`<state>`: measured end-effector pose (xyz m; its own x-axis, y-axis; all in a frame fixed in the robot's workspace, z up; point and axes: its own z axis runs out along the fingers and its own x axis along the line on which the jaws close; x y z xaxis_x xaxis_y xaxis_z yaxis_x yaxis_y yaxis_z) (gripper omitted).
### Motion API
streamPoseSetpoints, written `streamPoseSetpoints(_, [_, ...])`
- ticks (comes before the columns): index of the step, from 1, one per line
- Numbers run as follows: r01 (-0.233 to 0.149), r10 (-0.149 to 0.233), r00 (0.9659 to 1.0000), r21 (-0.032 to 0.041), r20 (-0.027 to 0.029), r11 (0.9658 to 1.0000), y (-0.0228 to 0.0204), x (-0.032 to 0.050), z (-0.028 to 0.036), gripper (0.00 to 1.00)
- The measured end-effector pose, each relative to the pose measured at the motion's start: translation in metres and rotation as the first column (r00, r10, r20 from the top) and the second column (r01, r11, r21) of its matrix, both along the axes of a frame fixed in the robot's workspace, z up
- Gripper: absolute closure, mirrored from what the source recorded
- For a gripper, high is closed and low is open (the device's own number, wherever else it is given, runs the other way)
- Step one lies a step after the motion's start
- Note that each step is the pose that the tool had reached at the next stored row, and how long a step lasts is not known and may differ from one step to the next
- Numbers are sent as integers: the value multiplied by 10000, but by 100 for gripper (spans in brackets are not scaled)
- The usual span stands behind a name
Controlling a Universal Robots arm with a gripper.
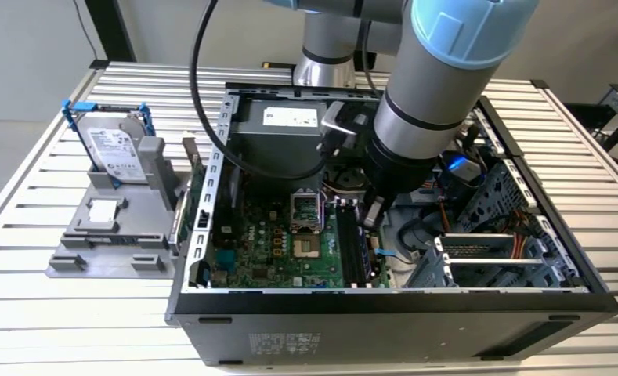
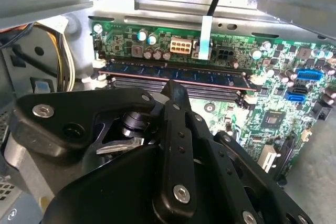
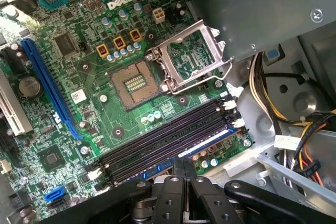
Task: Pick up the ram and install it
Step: 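Press down the ram until it locks into place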
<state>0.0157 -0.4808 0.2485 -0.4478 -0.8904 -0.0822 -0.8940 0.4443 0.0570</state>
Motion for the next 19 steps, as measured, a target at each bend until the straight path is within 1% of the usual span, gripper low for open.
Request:
streamPoseSetpoints(3, [-479, 479, 9989, 0, 4, 9989, 0, 0, 0, 100])
streamPoseSetpoints(5, [-837, 837, 9965, 0, 4, 9965, 0, 0, 0, 100])
streamPoseSetpoints(7, [-1195, 1195, 9928, 3, 6, 9928, 0, 0, -5, 100])
streamPoseSetpoints(9, [-1552, 1552, 9879, 2, 5, 9879, 0, 0, -11, 100])
streamPoseSetpoints(11, [-1917, 1917, 9814, 1, 7, 9814, 0, 0, -18, 100])
streamPoseSetpoints(13, [-2269, 2269, 9739, -3, 20, 9739, 0, 0, -23, 100])
streamPoseSetpoints(17, [-2931, 2931, 9561, -16, 64, 9561, 0, 0, -29, 100])
streamPoseSetpoints(19, [-3223, 3223, 9466, -21, 86, 9466, 0, 0, -31, 100])
